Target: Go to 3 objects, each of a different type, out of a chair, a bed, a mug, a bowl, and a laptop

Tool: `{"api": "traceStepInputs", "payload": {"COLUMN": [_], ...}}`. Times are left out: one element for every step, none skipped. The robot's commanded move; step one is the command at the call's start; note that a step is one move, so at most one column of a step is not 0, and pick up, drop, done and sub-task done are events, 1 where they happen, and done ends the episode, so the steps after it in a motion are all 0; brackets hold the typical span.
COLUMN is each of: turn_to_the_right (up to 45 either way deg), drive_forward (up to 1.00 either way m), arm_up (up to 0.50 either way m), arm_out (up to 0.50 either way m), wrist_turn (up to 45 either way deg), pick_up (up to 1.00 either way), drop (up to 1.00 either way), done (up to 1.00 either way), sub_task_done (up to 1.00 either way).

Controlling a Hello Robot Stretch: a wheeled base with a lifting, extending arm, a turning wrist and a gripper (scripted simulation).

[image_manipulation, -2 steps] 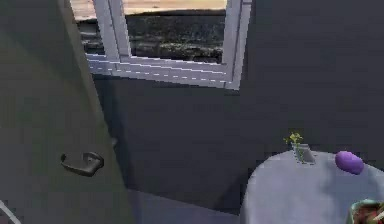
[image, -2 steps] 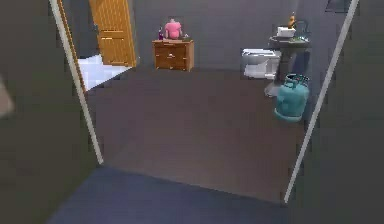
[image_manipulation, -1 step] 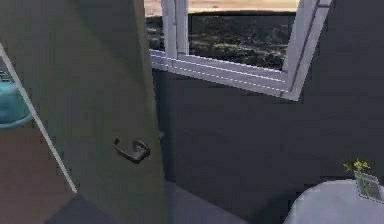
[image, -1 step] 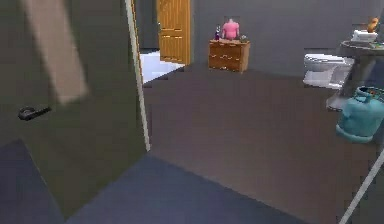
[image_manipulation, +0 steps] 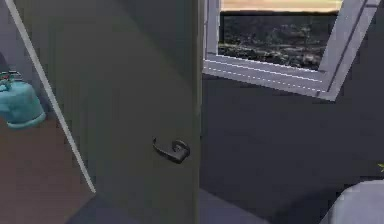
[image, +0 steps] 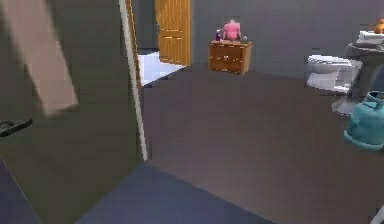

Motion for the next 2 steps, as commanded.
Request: {"api": "traceStepInputs", "payload": {"turn_to_the_right": [-45.0,-39.0], "drive_forward": [0.00,0.00], "arm_up": [0.00,0.00], "arm_out": [0.00,0.00], "wrist_turn": [0.0,0.0], "pick_up": [0.00,0.00], "drop": [0.00,0.00], "done": [0.00,0.00], "sub_task_done": [0.00,0.00]}}
